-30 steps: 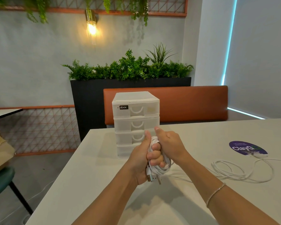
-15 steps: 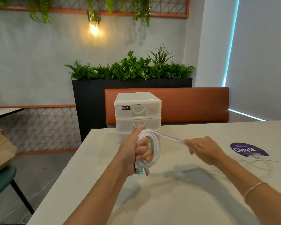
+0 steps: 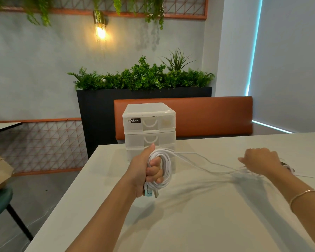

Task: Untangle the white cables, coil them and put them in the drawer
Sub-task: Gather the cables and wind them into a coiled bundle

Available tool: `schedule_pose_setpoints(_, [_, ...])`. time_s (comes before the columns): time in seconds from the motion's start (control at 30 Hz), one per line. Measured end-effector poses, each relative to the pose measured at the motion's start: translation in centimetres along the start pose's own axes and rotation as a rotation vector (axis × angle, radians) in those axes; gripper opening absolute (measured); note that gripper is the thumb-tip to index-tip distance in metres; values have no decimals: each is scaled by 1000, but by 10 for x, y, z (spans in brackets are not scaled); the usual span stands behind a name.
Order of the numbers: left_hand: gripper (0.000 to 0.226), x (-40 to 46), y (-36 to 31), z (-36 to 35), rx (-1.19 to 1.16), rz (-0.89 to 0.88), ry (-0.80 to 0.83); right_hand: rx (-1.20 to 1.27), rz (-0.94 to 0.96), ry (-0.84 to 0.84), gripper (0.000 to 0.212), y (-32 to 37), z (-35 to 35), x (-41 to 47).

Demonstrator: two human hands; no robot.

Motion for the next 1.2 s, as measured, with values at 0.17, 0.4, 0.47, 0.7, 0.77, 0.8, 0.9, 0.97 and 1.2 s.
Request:
schedule_pose_setpoints(0.17, [64,2,4,-1,-2,20,20,875,352,-234,20,98,57,-59])
schedule_pose_setpoints(0.4, [65,1,5,3,83,-14,31,1149,496,58,25,165,78,-99])
schedule_pose_setpoints(0.47, [66,0,1,3,78,-32,35,1224,405,190,15,158,74,-96])
schedule_pose_setpoints(0.7, [61,-3,1,-5,147,-41,36,998,299,399,32,107,42,-74])
schedule_pose_setpoints(0.77, [61,-4,0,-6,133,-50,32,910,292,427,29,88,31,-60])
schedule_pose_setpoints(0.8, [62,-4,-1,-5,122,-56,29,872,283,440,27,78,25,-53])
schedule_pose_setpoints(0.9, [63,-5,-4,0,93,-58,10,713,249,434,19,46,14,-34])
schedule_pose_setpoints(0.97, [63,-5,-2,-3,96,-50,28,602,238,383,12,31,12,-22])
schedule_pose_setpoints(1.2, [64,-8,-13,3,-55,-65,76,108,113,144,20,-24,13,5])
Point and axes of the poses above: each hand's wrist, its own x-axis towards the middle knuckle, its own z-axis out of the back of the hand, y = z × x, the point moved 3 cm from there along x, towards the middle knuckle, and after that the axes turned 9 degrees about -y, right-handed, at the moved point
